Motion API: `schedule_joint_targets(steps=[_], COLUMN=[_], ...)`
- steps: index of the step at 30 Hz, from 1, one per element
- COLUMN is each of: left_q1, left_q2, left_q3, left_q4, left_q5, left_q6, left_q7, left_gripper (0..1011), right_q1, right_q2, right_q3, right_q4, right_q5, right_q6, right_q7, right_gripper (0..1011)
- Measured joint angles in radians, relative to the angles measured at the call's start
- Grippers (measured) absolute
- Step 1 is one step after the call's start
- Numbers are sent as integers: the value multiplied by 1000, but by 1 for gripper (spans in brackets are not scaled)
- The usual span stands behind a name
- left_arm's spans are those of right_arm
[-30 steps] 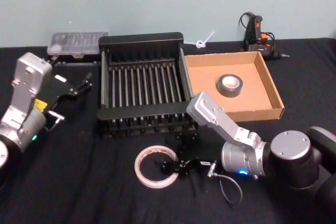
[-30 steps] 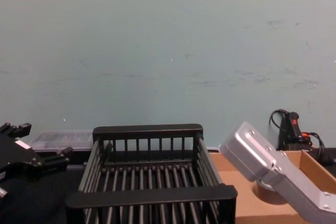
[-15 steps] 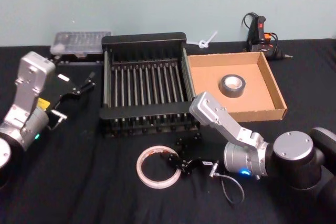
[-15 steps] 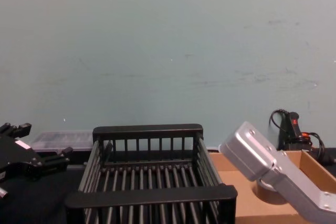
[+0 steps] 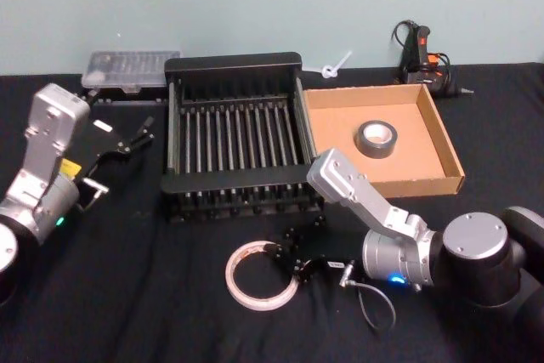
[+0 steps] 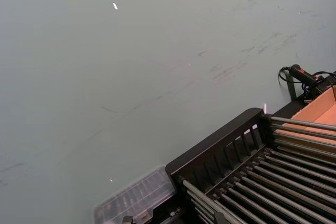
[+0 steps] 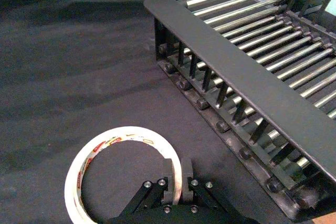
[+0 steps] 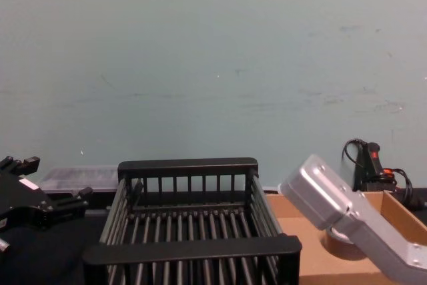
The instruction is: Pick up the white tape and place it into the black box , Pick up the silver tape and place it into the brown box.
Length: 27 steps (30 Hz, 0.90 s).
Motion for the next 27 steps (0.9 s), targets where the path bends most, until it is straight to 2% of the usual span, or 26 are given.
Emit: schedule_joint_targets(steps=[6, 14, 22, 27], left_q1=[0, 0, 0, 0], left_q2=[0, 0, 0, 0], left_q3=[0, 0, 0, 0], left_q4=[0, 0, 0, 0], left_q5=[0, 0, 0, 0], left_q6=[0, 0, 0, 0], left_q7=[0, 0, 0, 0], left_gripper=[1001, 1001, 1001, 1001], right_q1=[-4, -17, -19, -9], right_q2=[13, 50, 79, 83], right_q3=[11, 39, 69, 82], right_q4=[-15, -74, -120, -130], right_q5=[19, 72, 115, 133], right_q6=[-13, -44, -71, -86], right_q7=[18, 45, 40, 31], right_gripper=[103, 104, 103, 103])
